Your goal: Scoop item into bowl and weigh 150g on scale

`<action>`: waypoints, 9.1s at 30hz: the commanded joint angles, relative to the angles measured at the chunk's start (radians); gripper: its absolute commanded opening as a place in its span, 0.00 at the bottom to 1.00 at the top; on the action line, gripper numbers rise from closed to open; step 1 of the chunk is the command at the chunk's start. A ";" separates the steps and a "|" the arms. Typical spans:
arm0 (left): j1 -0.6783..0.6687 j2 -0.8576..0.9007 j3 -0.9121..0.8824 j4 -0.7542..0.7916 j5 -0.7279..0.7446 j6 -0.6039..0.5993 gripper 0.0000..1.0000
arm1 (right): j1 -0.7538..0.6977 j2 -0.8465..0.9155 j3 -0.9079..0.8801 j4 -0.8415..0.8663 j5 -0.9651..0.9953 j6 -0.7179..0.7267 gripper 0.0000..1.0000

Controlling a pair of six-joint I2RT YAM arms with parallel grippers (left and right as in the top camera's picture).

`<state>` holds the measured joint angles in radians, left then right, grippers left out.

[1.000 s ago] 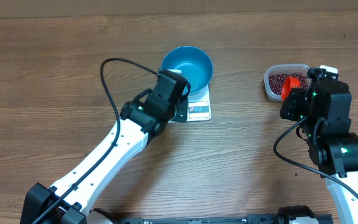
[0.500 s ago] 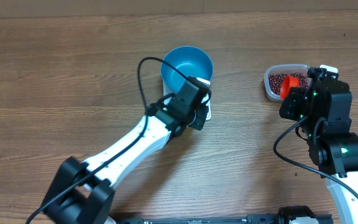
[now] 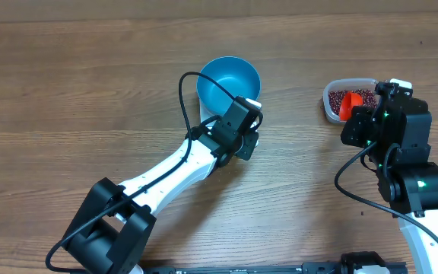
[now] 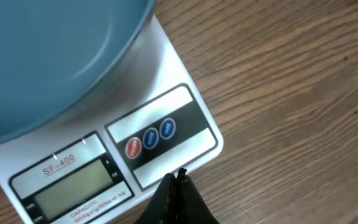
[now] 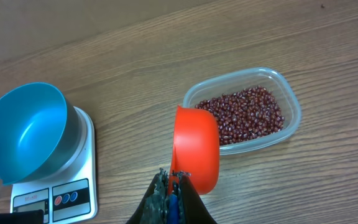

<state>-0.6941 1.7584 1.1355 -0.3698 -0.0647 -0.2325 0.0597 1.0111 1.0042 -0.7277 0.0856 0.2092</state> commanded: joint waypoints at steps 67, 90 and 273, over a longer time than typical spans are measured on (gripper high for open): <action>-0.002 0.166 -0.003 0.106 -0.156 -0.086 0.04 | -0.004 -0.006 0.038 -0.029 -0.002 -0.002 0.04; 0.000 0.178 -0.003 0.124 -0.182 -0.085 0.04 | -0.004 -0.006 0.038 -0.030 -0.002 -0.002 0.04; 0.001 -0.638 0.000 -0.495 -0.148 -0.059 1.00 | -0.004 -0.006 0.038 -0.029 -0.013 -0.009 0.04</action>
<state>-0.6941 1.1110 1.1374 -0.8680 -0.2173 -0.3107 0.0593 1.0111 1.0042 -0.7624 0.0772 0.2050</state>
